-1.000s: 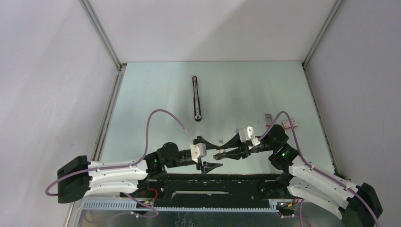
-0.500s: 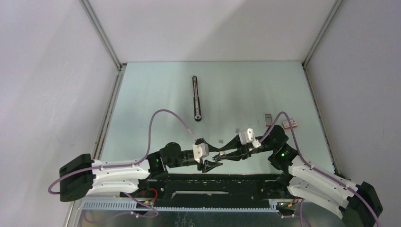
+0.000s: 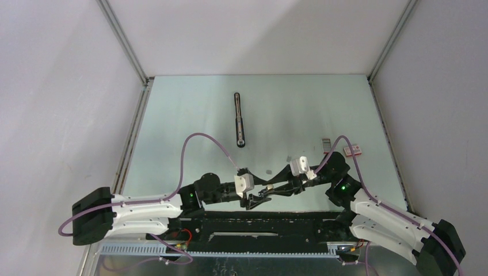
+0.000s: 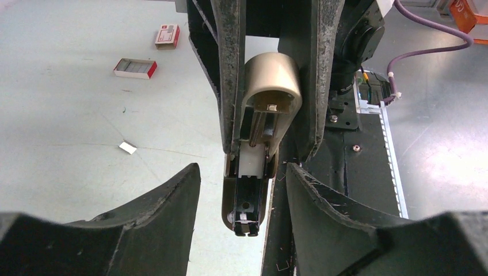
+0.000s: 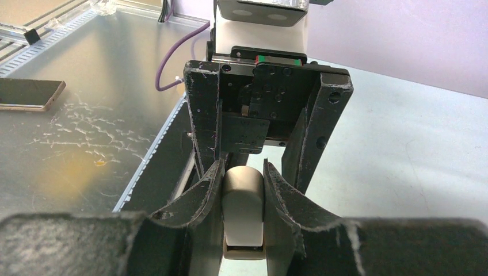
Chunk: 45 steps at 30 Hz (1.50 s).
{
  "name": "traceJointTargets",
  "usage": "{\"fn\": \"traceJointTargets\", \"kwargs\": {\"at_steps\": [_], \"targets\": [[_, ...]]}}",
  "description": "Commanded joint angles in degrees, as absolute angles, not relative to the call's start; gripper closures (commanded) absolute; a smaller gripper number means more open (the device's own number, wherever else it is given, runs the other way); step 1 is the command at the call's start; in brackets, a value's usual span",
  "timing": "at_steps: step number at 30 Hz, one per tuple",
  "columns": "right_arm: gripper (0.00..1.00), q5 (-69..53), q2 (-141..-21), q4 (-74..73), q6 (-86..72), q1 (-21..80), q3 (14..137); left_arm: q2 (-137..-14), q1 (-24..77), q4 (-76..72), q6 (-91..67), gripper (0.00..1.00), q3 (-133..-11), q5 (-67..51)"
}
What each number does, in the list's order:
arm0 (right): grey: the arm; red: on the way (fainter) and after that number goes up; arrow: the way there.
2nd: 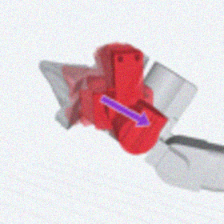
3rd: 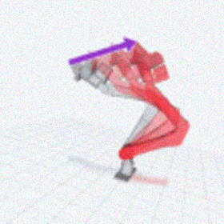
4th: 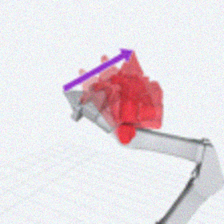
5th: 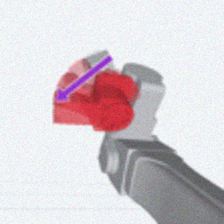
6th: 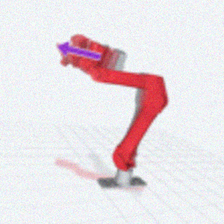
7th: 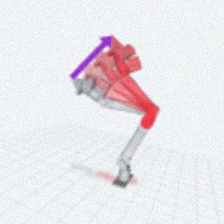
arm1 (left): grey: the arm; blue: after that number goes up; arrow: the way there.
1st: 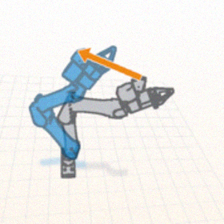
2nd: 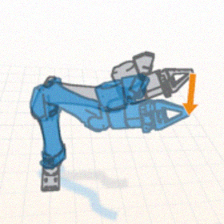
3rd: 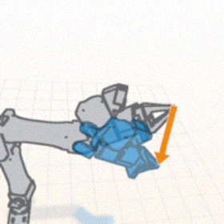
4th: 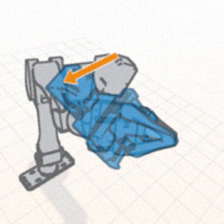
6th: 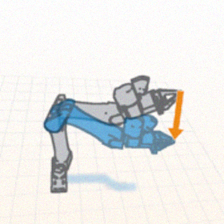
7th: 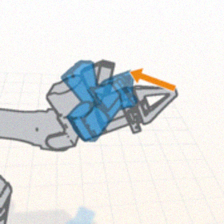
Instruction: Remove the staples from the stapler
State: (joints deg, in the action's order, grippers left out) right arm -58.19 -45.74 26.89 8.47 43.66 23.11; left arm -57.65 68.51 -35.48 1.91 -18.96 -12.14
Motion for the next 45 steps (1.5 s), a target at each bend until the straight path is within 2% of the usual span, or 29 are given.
{"fn": "traceJointTargets", "kwargs": {"at_steps": [1,6,9,19,20,25,29,31,37,41,45], "targets": [[1.00,-57.9,-45.7,29.1,8.4,44.4,25.6,-56.5,68.9,-37.7,1.8,0.38,-22.7,-11.4],[1.00,-57.3,-45.8,29.2,8.1,44.4,25.6,-56.4,68.8,-37.7,2.1,0.39,-22.8,-10.3],[1.00,-57.2,-46.0,29.5,7.8,44.4,25.6,-56.5,68.8,-37.7,2.2,0.45,-22.9,-10.0],[1.00,-56.3,-46.0,28.6,8.0,44.5,25.6,-56.5,68.8,-37.6,1.9,0.80,-23.1,-8.3],[0.97,-55.7,-45.9,28.3,8.0,44.5,25.6,-56.4,68.9,-37.6,1.7,0.85,-23.0,-7.6],[0.61,-51.6,-44.3,26.8,7.7,44.5,25.6,-55.6,68.8,-37.1,1.4,0.99,-22.2,-4.0],[0.39,-47.7,-42.4,25.3,7.8,44.4,25.6,-55.3,68.8,-35.6,1.2,1.00,-22.1,-1.5],[0.31,-46.2,-41.3,24.8,7.6,44.5,25.6,-55.3,68.7,-34.9,0.7,1.00,-21.9,-0.3],[0.25,-38.8,-38.4,24.1,5.5,44.4,25.4,-54.7,63.6,-30.9,-7.3,1.00,-21.9,11.6],[0.25,-32.6,-36.8,23.3,3.9,44.4,24.6,-55.5,55.2,-18.7,-14.7,1.00,-27.1,18.5],[0.24,-24.5,-36.4,21.2,1.2,44.4,24.4,-62.1,45.0,-7.4,-21.0,1.00,-35.6,18.6]]}}
